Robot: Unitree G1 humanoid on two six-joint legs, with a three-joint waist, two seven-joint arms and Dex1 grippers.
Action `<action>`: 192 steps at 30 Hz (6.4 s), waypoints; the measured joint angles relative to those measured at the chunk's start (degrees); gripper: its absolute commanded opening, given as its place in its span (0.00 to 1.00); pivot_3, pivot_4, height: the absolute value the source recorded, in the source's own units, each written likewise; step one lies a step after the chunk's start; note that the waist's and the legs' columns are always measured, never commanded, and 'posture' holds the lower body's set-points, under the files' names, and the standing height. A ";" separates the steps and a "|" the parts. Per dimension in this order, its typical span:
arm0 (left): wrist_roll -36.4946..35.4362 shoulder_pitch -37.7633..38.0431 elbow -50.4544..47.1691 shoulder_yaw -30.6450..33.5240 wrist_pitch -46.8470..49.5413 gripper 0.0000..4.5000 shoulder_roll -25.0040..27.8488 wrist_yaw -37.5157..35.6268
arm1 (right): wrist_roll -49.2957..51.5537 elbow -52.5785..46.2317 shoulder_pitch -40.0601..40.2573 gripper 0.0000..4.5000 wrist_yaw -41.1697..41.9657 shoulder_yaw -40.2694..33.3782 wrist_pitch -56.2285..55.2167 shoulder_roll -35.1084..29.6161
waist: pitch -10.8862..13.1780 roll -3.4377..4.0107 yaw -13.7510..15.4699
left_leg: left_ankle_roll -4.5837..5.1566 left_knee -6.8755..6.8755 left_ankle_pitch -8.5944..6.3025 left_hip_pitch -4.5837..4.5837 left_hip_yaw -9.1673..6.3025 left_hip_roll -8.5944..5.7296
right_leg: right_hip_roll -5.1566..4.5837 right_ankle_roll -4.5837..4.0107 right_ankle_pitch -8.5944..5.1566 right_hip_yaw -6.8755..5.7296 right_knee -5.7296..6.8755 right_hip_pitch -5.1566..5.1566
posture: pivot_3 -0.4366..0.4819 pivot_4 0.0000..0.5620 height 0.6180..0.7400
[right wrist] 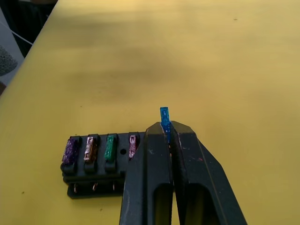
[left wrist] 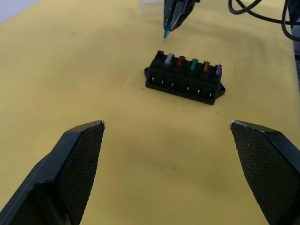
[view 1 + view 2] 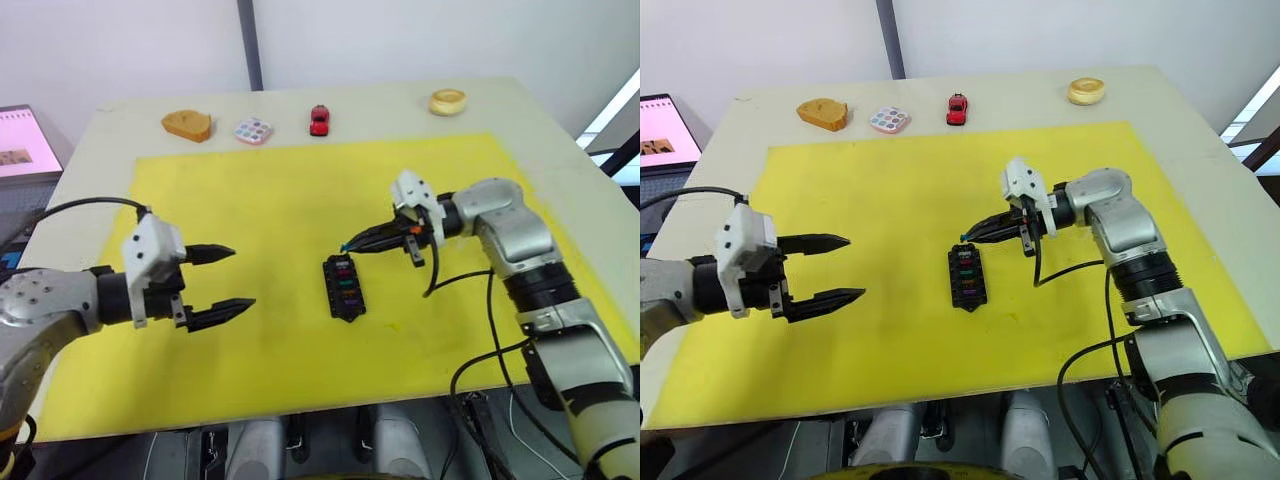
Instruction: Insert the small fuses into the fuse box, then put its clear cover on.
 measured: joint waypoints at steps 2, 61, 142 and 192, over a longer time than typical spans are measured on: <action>1.12 -0.03 0.00 -1.59 -0.93 1.00 0.00 -0.11 | -0.90 2.02 0.25 0.00 -0.26 0.33 -2.60 1.19 | 0.00 0.00 0.08 | 0.00 0.00 0.00 0.01 0.00 -0.01 | -0.01 0.00 0.00 0.00 -0.01 0.01 | 0.48 0.27 1.00; 4.53 1.10 -0.35 -4.79 -3.08 1.00 -3.25 1.58 | -14.82 1.83 -7.45 0.00 3.38 7.89 2.86 0.97 | 0.00 0.02 0.05 | -0.06 -0.16 -0.02 0.84 -0.02 0.00 | -0.07 -0.30 -0.18 0.05 -0.03 0.36 | 0.48 0.27 1.00; 7.06 3.62 0.61 -6.16 -4.81 1.00 -6.53 3.57 | -19.65 -17.93 -11.48 0.00 -2.36 16.95 24.47 -3.98 | 0.00 0.01 0.19 | -0.05 -0.18 -0.02 0.58 0.06 0.03 | -0.16 -0.32 -0.17 0.05 0.01 0.01 | 0.48 0.27 1.00; 4.47 2.27 -0.65 -6.13 -3.28 1.00 -6.97 4.80 | -17.96 -16.63 -12.01 0.00 -3.12 18.92 25.36 -3.69 | 0.00 0.01 0.20 | -0.05 -0.18 -0.02 0.56 0.08 0.03 | -0.16 -0.32 -0.17 0.05 0.00 -0.01 | 0.48 0.27 1.00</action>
